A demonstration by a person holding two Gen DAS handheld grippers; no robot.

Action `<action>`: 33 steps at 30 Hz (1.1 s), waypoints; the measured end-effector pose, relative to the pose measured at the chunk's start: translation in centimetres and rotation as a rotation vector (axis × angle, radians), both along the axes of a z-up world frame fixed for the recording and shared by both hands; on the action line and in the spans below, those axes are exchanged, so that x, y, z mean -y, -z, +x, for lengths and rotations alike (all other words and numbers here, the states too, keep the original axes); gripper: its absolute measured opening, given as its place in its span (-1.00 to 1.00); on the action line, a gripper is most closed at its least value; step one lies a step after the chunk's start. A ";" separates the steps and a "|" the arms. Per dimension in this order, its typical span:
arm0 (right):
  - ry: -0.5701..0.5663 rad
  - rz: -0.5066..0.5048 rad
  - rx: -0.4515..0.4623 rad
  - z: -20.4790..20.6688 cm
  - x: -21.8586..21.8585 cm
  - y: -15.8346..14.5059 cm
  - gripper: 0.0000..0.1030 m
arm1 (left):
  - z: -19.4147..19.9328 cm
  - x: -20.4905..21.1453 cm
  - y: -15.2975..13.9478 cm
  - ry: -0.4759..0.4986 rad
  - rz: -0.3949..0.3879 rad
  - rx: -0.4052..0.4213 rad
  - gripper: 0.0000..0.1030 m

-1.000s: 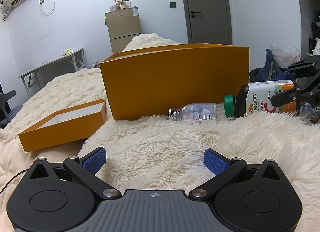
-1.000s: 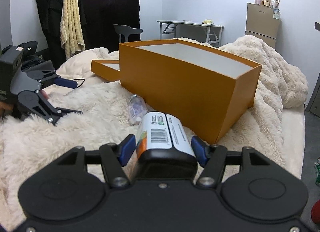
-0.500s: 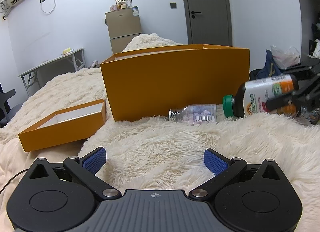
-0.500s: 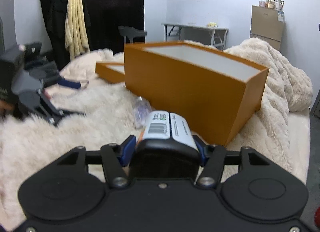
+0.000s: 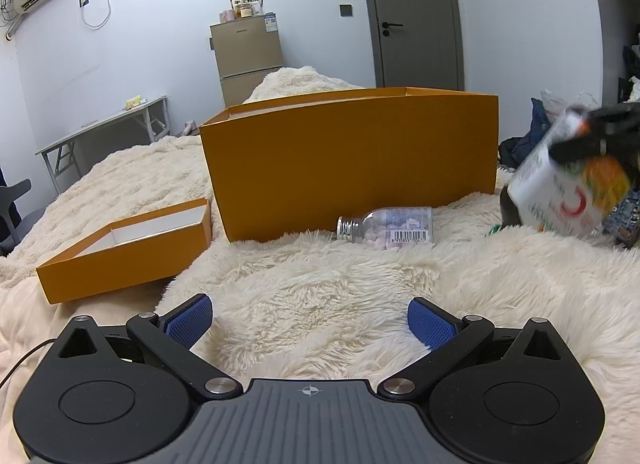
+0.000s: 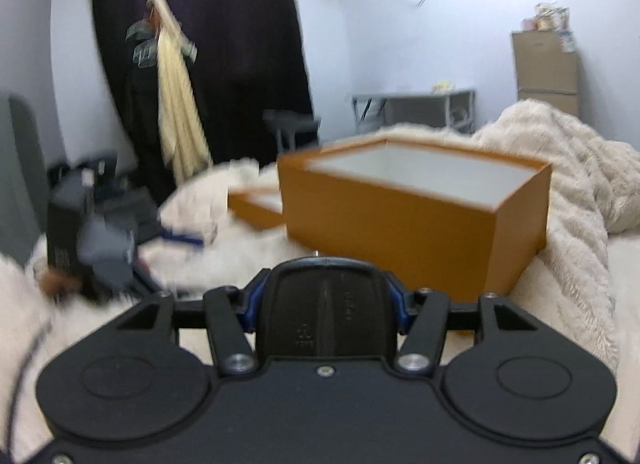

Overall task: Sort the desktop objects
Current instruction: 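Rotate the held bottle upright in the right gripper, green cap up, then carry the vitamin C bottle with the right gripper over the orange box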

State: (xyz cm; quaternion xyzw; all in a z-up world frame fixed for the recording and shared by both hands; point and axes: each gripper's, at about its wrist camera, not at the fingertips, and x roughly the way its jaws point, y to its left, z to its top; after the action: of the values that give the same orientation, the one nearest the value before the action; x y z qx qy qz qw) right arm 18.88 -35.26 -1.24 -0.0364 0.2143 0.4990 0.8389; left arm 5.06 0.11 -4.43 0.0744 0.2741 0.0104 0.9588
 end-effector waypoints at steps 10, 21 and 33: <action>-0.064 -0.422 0.079 -1.5 -2.5 -3.7 0.13 | 0.0 0.0 0.2 0.003 0.001 -0.004 1.00; -0.084 -0.523 -0.156 3.7 -0.2 -1.3 0.32 | 0.1 0.1 0.3 0.005 0.007 -0.005 1.00; -0.174 -0.718 -0.309 5.2 -4.8 4.3 0.53 | 0.4 0.0 0.5 0.009 0.002 -0.011 1.00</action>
State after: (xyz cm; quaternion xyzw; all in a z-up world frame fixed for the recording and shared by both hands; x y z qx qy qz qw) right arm 24.13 -30.41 -5.57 -0.2697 0.4950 0.4612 0.6852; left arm 5.45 0.10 -4.92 0.0767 0.2792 0.0061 0.9572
